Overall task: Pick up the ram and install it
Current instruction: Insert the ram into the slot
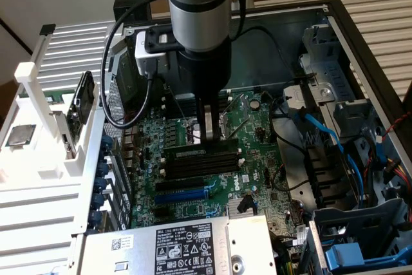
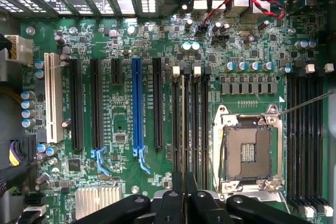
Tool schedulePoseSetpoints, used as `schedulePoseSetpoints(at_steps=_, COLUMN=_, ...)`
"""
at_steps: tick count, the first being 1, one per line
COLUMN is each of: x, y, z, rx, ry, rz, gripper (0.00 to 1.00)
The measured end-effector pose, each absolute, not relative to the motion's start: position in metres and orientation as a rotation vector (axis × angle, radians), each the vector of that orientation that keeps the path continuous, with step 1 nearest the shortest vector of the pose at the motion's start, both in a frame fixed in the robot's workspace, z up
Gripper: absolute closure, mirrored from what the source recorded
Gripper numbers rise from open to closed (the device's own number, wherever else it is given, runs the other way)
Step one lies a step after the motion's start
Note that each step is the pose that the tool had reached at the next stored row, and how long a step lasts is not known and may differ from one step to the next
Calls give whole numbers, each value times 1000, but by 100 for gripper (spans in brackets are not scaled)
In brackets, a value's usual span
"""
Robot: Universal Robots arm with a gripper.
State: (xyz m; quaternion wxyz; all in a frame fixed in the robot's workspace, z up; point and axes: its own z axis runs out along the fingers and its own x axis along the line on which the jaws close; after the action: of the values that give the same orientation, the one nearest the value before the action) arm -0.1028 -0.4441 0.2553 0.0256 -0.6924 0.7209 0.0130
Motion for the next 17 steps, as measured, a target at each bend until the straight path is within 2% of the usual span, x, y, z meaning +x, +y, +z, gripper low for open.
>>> schedulePoseSetpoints(at_steps=17, x=-102, y=-437, z=254, rx=-2152, ry=2232, rz=27, gripper=88)
